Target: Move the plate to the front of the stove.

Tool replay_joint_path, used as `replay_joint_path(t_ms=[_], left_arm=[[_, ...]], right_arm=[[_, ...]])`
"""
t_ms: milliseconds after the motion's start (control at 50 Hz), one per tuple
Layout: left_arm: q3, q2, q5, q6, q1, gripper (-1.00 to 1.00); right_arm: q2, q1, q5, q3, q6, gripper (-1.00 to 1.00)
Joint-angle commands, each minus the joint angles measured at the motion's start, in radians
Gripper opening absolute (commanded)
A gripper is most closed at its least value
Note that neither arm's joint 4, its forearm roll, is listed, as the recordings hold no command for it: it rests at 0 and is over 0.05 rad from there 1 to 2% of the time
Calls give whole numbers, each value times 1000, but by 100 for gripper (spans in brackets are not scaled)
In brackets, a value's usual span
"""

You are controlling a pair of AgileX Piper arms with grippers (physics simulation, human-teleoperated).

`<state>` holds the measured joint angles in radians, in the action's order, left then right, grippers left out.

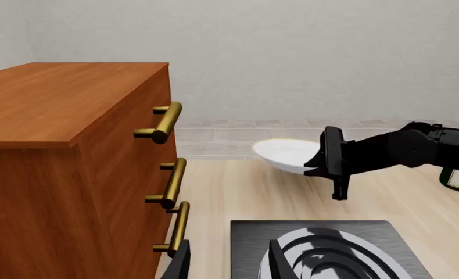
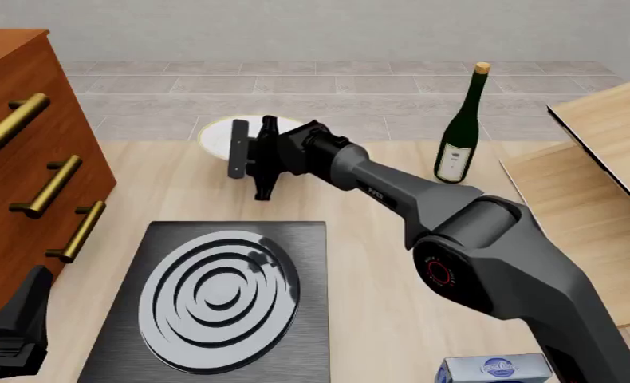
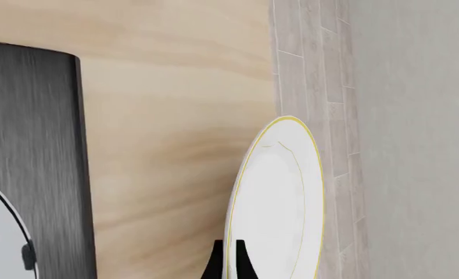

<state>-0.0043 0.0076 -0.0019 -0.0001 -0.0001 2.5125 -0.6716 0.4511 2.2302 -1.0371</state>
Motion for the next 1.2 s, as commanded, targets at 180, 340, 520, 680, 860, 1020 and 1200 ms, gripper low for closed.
replay_joint_path(t_ms=[180, 340, 520, 680, 860, 1020, 1200], left_arm=[[0, 0, 0, 0, 0, 100], [0, 0, 0, 0, 0, 100], [0, 0, 0, 0, 0, 100], [0, 0, 0, 0, 0, 100], [0, 0, 0, 0, 0, 100], [0, 0, 0, 0, 0, 100], [0, 0, 0, 0, 0, 100]], right_arm=[[-11, -15, 2, -16, 29, -100], [5, -15, 11, 0, 36, -100], [38, -14, 39, 47, 45, -100], [62, -13, 58, 80, 54, -100], [89, -10, 80, 126, 62, -100], [125, -6, 108, 187, 63, -100], [161, -5, 151, 260, 69, -100]])
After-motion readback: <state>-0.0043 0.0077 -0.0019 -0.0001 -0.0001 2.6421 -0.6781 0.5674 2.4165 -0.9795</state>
